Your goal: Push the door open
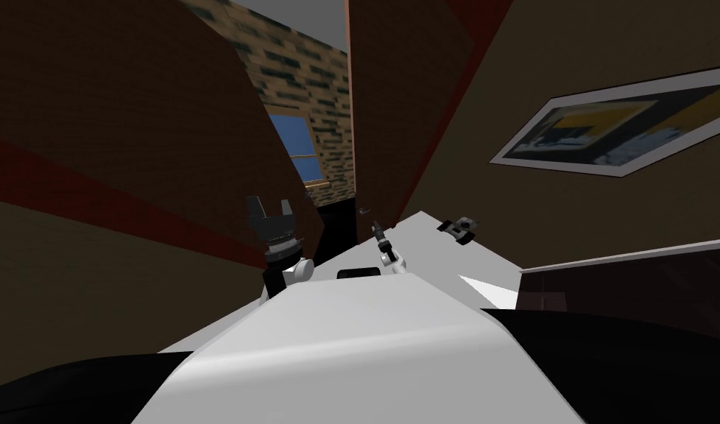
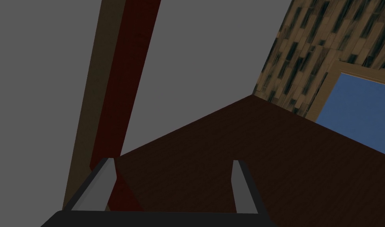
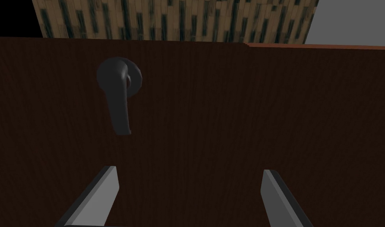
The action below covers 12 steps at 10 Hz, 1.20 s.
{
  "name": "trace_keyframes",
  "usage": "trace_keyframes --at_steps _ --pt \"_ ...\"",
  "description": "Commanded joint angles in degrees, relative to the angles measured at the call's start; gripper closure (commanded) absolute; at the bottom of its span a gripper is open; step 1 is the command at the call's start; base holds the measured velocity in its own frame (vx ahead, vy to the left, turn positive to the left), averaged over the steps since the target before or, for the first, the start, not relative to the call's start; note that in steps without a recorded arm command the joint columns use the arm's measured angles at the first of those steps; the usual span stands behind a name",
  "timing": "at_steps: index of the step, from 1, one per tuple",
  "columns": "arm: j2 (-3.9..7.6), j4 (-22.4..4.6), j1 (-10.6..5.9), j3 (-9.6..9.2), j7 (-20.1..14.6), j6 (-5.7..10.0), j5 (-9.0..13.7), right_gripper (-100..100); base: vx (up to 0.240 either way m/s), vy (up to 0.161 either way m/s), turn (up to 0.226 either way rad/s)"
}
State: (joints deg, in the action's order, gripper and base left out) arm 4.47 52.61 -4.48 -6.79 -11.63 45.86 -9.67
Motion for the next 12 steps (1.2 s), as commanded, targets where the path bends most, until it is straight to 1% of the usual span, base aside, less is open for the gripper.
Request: trace_keyframes --at_steps 1,2,3,7,8,11,12 --pt "0.18 -2.86 -1.28 -0.22 -0.71 0.6 -0.57 -100 0.086 -0.069 0.054" --pt "0.15 -5.22 -2.02 -0.36 -1.0 0.91 -0.93 -100 0.096 -0.082 0.044" --pt "0.15 -5.34 -2.02 -0.36 -1.0 0.91 -0.93 -100 0.057 -0.057 0.012" --pt "-0.04 -11.95 -4.6 -0.86 -2.02 2.01 -2.19 -100 0.065 -0.049 0.035" --pt "-0.04 -11.95 -4.6 -0.86 -2.02 2.01 -2.19 -100 0.058 -0.043 0.012" --pt "-0.2 -16.05 -6.21 -1.18 -2.65 2.7 -2.97 -100 0.063 -0.045 0.025" --pt "-0.25 -17.02 -6.59 -1.25 -2.8 2.86 -3.15 -100 0.08 -0.06 0.029"
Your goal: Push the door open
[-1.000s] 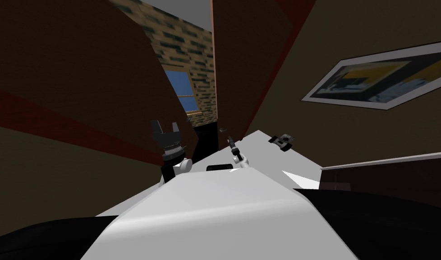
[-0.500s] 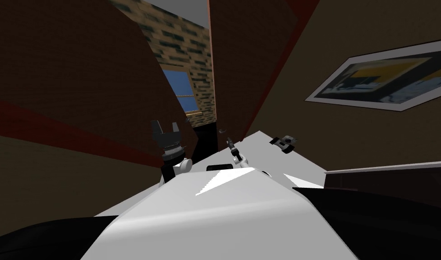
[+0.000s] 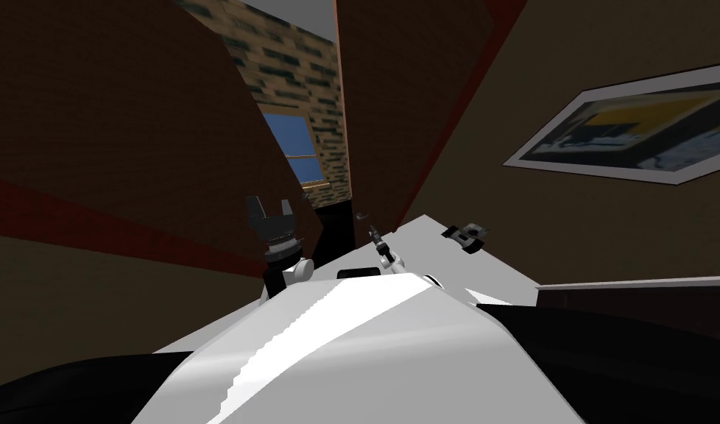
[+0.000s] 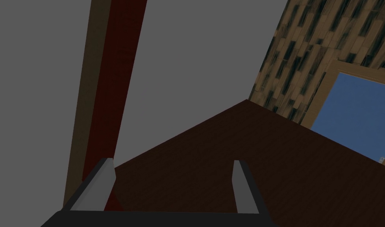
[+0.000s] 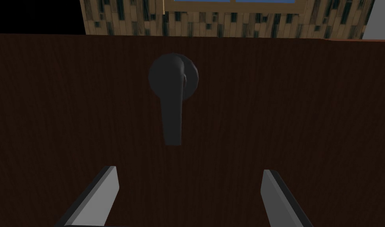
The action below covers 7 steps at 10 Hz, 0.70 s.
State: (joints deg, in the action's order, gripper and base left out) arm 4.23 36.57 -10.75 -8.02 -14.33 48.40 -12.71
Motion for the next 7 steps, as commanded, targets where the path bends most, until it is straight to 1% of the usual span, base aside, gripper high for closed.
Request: trace_keyframes --at_steps 1,3,4,5,6,7 --pt "-0.06 -1.93 -0.69 -0.1 -0.25 0.47 -0.3 -100 0.073 -0.05 0.025" --pt "-0.16 -3.72 -1.39 -0.23 -0.53 0.77 -0.64 -100 0.069 -0.041 0.021" --pt "-0.25 -5.13 -1.94 -0.34 -0.74 1.01 -0.91 -100 0.07 -0.048 0.027" --pt "-0.25 -5.13 -1.94 -0.34 -0.74 1.01 -0.91 -100 0.056 -0.034 0.011" --pt "-0.19 -4.15 -1.47 -0.43 -0.82 0.58 -0.93 -100 0.021 -0.012 0.002" --pt "-0.04 -4.41 -1.56 -0.22 -0.54 0.6 -0.77 -100 0.14 0.04 0.04"
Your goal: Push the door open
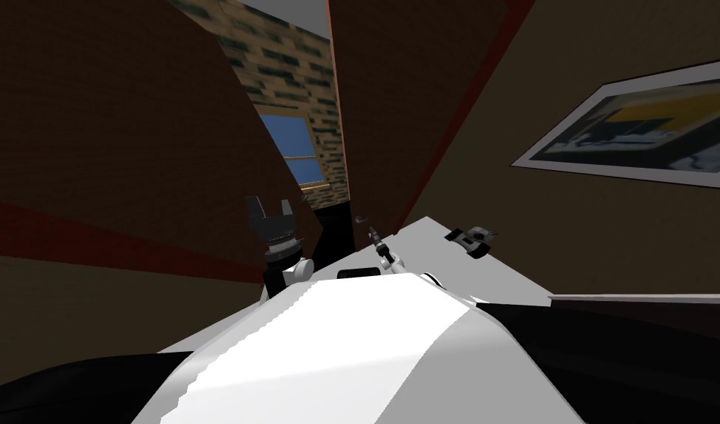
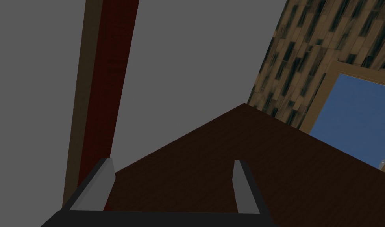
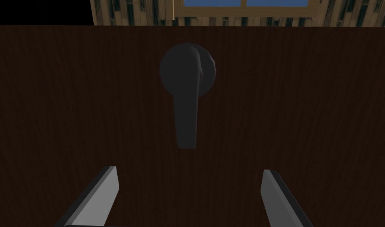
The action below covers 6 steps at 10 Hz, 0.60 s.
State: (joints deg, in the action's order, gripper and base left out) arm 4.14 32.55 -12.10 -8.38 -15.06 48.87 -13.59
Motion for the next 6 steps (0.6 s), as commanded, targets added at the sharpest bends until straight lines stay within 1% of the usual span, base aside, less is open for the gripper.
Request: trace_keyframes --at_steps 1,3,6 --pt "0.05 -0.42 -0.21 0.19 0.26 0.12 0.15 -100 0.174 0.059 0.026" --pt "-0.03 -0.58 -0.26 0.42 0.59 0.06 0.34 -100 0.177 0.062 0.024" --pt "-0.52 -0.8 -0.33 0.77 1.07 -0.03 0.63 -100 0.189 0.071 0.032"
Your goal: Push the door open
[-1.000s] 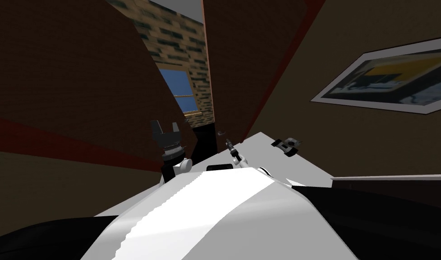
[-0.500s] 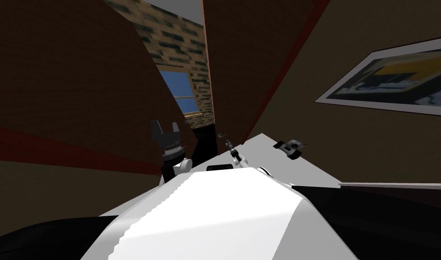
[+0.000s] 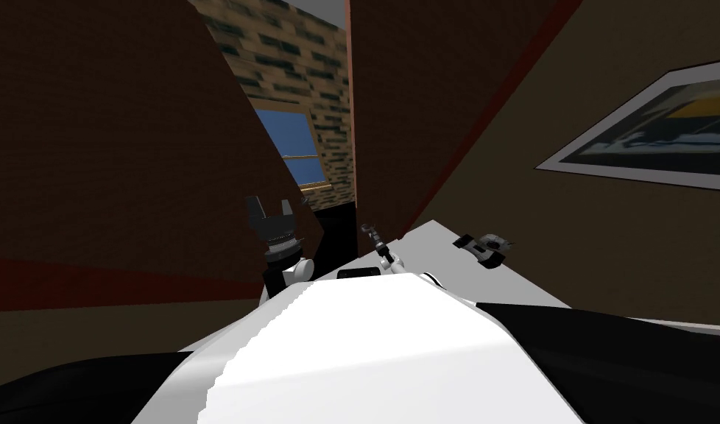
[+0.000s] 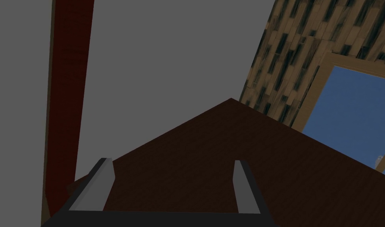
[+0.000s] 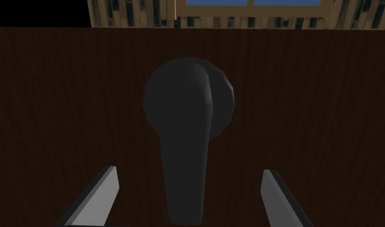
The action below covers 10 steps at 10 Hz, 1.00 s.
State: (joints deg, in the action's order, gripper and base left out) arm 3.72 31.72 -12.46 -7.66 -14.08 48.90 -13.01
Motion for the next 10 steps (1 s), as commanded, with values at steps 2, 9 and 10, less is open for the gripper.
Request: trace_keyframes --at_steps 2,9,10 --pt "-0.25 -0.13 -0.05 0.12 0.17 -0.01 0.1 -100 0.127 0.032 0.015" --pt "0.16 -0.05 -0.27 0.95 0.66 -0.2 0.65 100 0.009 0.01 -0.001" --pt "0.25 -0.06 -0.26 1.16 0.78 -0.22 0.78 100 0.145 0.101 -0.049"
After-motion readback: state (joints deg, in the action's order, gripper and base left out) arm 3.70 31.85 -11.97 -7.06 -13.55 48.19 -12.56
